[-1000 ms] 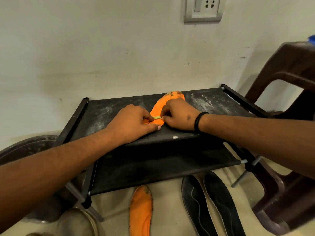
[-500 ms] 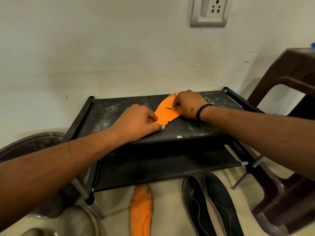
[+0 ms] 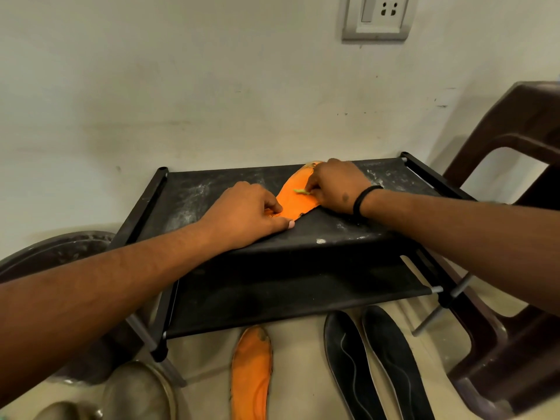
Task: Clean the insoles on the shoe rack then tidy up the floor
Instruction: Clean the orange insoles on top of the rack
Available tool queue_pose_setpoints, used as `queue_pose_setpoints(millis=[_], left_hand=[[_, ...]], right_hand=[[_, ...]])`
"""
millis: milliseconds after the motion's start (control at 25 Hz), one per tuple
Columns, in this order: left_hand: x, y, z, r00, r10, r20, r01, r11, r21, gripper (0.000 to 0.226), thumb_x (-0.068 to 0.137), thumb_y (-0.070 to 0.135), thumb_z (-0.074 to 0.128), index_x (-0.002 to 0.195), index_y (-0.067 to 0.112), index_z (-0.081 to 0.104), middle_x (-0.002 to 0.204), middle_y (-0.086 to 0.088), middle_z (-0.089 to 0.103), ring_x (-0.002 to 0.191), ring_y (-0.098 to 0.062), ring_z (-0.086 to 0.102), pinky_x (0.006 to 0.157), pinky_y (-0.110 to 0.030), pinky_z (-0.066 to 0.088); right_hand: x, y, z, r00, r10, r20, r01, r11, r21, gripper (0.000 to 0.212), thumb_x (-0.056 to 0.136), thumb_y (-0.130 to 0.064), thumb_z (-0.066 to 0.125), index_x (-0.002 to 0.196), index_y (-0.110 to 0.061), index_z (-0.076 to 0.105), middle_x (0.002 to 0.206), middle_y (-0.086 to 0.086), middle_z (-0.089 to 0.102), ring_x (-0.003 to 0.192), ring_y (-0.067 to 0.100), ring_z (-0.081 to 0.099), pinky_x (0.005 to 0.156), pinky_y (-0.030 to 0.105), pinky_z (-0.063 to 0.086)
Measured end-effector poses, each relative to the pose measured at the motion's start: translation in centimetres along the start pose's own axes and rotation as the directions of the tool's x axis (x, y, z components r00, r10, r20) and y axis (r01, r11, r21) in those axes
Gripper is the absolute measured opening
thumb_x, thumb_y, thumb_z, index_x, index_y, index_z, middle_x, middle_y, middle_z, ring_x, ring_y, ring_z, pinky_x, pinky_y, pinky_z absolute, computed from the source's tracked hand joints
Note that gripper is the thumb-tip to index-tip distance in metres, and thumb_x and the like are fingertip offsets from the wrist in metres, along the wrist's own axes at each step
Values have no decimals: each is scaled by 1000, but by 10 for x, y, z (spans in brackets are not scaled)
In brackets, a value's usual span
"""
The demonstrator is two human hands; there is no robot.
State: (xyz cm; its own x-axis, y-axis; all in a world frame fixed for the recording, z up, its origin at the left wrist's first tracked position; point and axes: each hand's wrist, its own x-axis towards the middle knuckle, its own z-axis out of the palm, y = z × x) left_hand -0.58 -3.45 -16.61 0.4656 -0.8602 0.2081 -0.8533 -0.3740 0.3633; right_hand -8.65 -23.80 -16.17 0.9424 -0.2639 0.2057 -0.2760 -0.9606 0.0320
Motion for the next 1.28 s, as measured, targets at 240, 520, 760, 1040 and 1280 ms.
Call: queue_pose_setpoints(millis=[240,520,760,1040,1280], left_hand=[[1,-6,2,1000,7,-6,-7,1000,24,44,81,59,70,109,26,78,109,7,75,101,-13,66,89,-40,55],[1,-1,0,1000,-22,10,22,1000,3,43,76,57,66,102,26,80,100,8,76,91,-11,68,85,-38,55],[0,-3,1,1000,-5,0,5,1000,-6,36,79,49,69,102,24,79,100,9,76,89,-9,66,84,-35,54],[1,-1,0,999,-17,49,16,1000,18,36,68,50,62,97,32,70,75,13,59,78,-11,54,73,-33,41],[1,-2,1,1000,-13,19,11,997,72,39,63,47,50,94,34,69,95,14,64,103,-19,48,86,-39,39]], right_hand=[[-2,-19,0,997,21,69,-36,975,221,20,84,-13,59,92,-12,78,96,6,75,87,22,67,82,37,55],[0,-23,-4,989,-131,69,126,990,67,21,87,-23,60,100,-25,76,104,-2,73,96,22,64,82,38,52],[4,-23,-1,999,-24,47,18,993,115,21,84,-19,58,93,-17,77,98,7,74,91,28,64,82,42,54],[-8,-33,-8,986,-156,52,151,984,94,22,83,-19,57,93,-25,76,98,-3,72,92,22,64,78,34,50],[-20,-40,-16,977,-199,79,193,978,79,16,86,-21,58,85,-23,74,85,-4,65,80,20,60,68,32,41]])
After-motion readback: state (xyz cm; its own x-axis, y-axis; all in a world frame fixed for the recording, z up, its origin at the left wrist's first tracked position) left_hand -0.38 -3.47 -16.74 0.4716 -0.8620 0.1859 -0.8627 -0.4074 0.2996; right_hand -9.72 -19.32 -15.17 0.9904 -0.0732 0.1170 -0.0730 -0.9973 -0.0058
